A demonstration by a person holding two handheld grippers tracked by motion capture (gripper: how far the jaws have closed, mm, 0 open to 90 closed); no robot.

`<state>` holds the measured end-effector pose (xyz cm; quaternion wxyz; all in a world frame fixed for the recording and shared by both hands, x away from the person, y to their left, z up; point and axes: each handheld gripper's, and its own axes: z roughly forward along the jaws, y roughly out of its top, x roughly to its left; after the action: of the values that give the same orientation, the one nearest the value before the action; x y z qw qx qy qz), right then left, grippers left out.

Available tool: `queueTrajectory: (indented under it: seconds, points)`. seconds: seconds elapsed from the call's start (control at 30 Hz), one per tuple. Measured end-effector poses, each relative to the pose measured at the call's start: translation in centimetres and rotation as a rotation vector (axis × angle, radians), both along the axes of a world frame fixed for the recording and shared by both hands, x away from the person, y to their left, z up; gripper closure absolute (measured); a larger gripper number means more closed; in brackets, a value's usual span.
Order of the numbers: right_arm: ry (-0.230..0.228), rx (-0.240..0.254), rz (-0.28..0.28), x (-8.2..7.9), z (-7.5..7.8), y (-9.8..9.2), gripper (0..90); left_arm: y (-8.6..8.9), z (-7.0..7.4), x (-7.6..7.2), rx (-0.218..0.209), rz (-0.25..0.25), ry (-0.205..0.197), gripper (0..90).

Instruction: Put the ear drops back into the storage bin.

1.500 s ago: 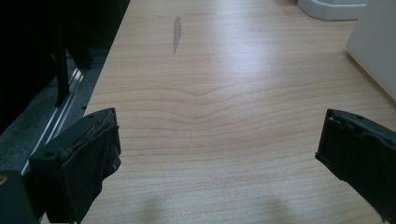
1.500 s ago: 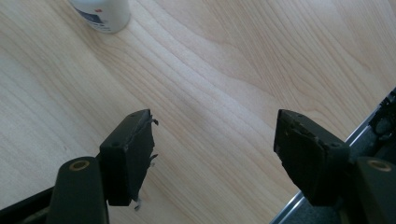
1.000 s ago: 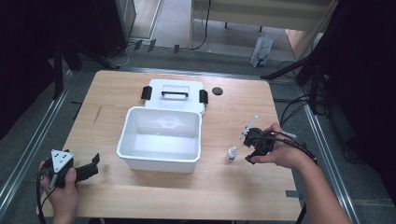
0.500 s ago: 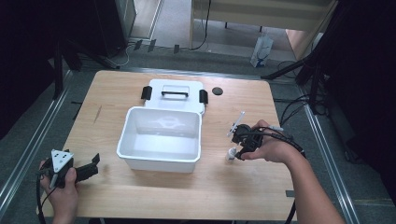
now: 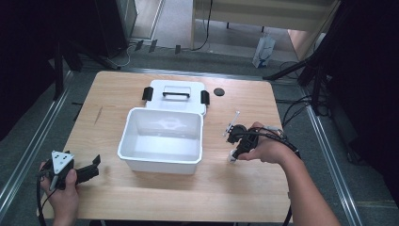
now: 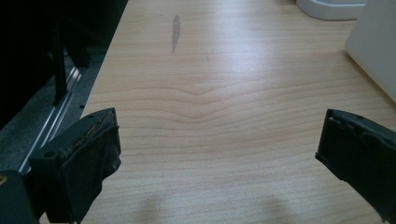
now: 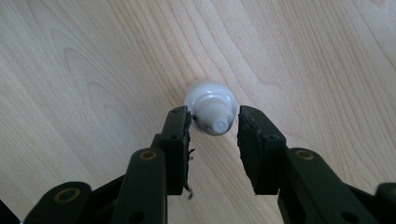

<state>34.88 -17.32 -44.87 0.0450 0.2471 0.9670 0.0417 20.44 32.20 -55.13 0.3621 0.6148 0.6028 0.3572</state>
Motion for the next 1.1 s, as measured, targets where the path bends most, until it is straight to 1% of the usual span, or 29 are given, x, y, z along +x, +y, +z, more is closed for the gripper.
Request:
queueTrajectory:
  seconds: [0.5,0.53,0.63,0.67,0.8,0.93,0.97,1.03,1.1]
  points:
    - [0.024,0.002,-0.011,0.4,-0.4,0.3,71.5,0.0,0.0,0.0,-0.001,0.0,-0.001,0.3]
    - [0.011,-0.006,0.02,0.4,-0.4,0.3,71.6,0.0,0.0,0.0,-0.001,0.0,0.0,0.2]
    - [0.0,-0.006,0.031,0.3,-0.4,0.3,71.7,0.0,0.0,0.0,-0.001,0.0,0.0,0.3]
    - [-0.005,-0.004,0.045,0.3,-0.3,0.2,71.7,0.0,0.0,0.0,0.0,0.0,0.0,0.2]
    - [0.015,0.009,0.062,0.3,0.0,0.3,71.7,0.0,0.0,0.0,-0.001,0.0,0.002,0.2]
    - [0.015,0.011,0.068,0.1,0.5,0.5,71.7,0.0,0.0,0.0,0.0,0.0,0.003,0.3]
    - [0.014,0.019,0.084,0.1,0.9,0.6,71.7,0.0,0.0,0.0,0.0,-0.001,0.003,0.2]
    - [0.016,0.02,0.082,0.0,1.1,0.7,71.7,0.0,0.0,0.0,-0.001,0.0,0.002,0.3]
    - [0.016,0.023,0.1,0.0,1.6,1.0,71.7,0.0,0.0,0.0,-0.001,0.0,0.002,0.3]
